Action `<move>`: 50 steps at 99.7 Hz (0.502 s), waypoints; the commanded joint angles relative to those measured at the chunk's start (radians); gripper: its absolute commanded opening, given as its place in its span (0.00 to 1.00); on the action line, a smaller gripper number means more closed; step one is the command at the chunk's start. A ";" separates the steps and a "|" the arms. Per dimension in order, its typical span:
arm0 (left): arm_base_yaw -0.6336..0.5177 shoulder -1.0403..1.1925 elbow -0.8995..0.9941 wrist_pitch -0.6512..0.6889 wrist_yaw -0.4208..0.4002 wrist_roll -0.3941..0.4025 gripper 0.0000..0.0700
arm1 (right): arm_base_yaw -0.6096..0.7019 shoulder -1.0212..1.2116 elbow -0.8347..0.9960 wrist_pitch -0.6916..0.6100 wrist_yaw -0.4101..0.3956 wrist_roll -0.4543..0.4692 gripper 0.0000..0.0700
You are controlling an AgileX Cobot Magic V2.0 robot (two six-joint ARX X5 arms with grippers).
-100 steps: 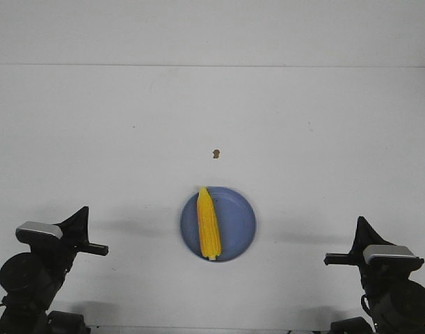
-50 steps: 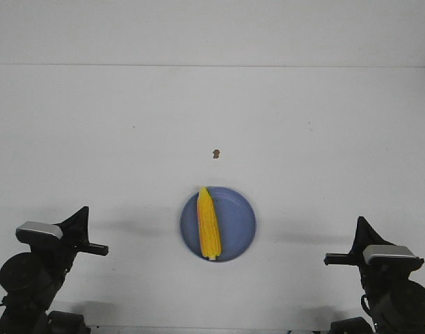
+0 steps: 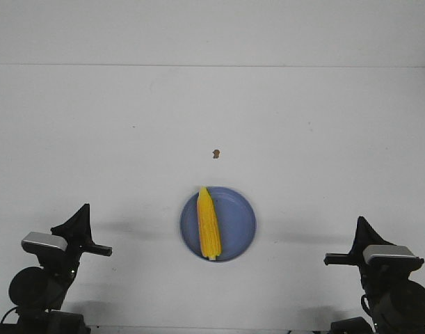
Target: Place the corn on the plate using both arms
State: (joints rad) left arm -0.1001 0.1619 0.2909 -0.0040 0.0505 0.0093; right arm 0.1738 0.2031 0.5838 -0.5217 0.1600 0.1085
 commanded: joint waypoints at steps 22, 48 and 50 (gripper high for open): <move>0.023 -0.134 -0.157 0.064 -0.004 0.006 0.02 | 0.000 0.000 0.009 0.012 0.000 -0.005 0.00; 0.040 -0.159 -0.248 0.140 -0.004 0.002 0.02 | 0.000 0.000 0.009 0.012 0.000 -0.005 0.00; 0.041 -0.159 -0.253 0.148 -0.005 0.002 0.02 | 0.000 0.000 0.009 0.012 0.000 -0.005 0.00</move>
State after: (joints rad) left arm -0.0612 0.0051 0.0463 0.1089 0.0502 0.0090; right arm 0.1738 0.2031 0.5838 -0.5213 0.1600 0.1085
